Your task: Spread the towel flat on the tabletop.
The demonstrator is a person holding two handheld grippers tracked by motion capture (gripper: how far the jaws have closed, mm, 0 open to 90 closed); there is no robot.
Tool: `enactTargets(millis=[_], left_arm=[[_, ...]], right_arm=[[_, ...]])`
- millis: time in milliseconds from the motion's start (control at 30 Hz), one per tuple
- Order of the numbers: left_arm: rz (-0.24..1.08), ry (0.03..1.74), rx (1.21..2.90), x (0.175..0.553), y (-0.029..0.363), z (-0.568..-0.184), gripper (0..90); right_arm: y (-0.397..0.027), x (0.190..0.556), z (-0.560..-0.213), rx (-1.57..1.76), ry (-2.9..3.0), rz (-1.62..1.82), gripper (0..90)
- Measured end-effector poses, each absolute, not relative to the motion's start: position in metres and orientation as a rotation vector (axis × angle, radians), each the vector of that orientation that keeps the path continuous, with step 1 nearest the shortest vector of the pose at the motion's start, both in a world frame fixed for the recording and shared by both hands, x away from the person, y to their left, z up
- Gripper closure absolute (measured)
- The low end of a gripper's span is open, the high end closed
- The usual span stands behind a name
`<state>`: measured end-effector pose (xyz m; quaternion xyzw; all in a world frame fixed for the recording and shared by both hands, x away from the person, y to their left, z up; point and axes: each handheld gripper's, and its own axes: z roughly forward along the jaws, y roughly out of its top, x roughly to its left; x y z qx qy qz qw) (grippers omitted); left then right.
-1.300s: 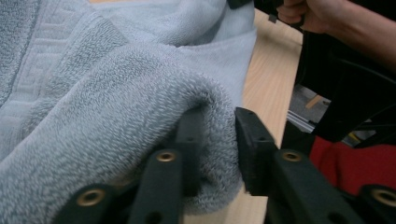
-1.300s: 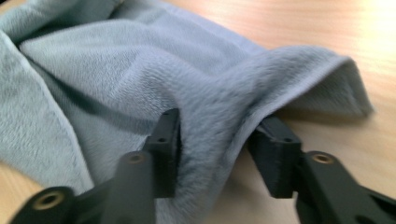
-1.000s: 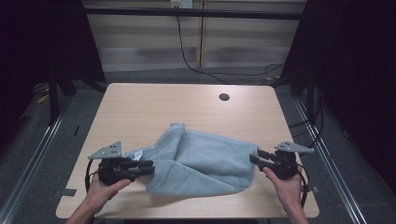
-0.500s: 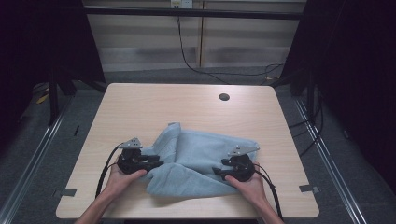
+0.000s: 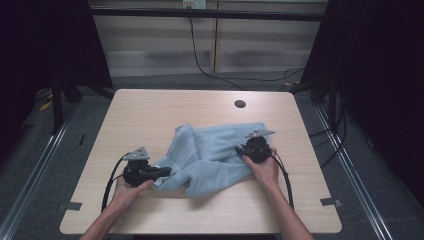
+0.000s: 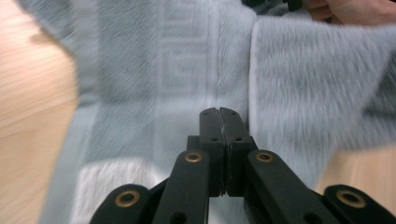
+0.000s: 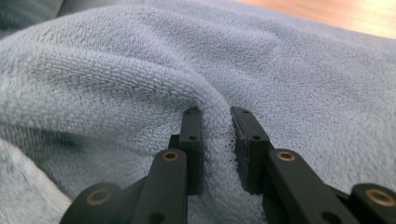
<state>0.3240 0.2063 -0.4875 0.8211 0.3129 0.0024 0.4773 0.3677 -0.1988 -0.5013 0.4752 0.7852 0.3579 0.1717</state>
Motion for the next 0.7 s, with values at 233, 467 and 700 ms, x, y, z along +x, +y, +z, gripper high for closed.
enactTargets(millis=[233,467,700], left_arm=[[0.089,0.92,1.951,0.341,0.235,-0.497,67.4],[0.096,0.993,1.935,0.349,0.24,-0.504,49.8],[0.091,0.884,2.071,0.343,0.218,-0.506,82.2]], right_arm=[[-0.196,0.377,-0.488,1.354,2.183,1.179,61.8],[-0.173,0.326,-0.464,1.222,2.287,1.411,51.4],[-0.13,0.296,-0.459,1.056,2.451,1.52,37.9]])
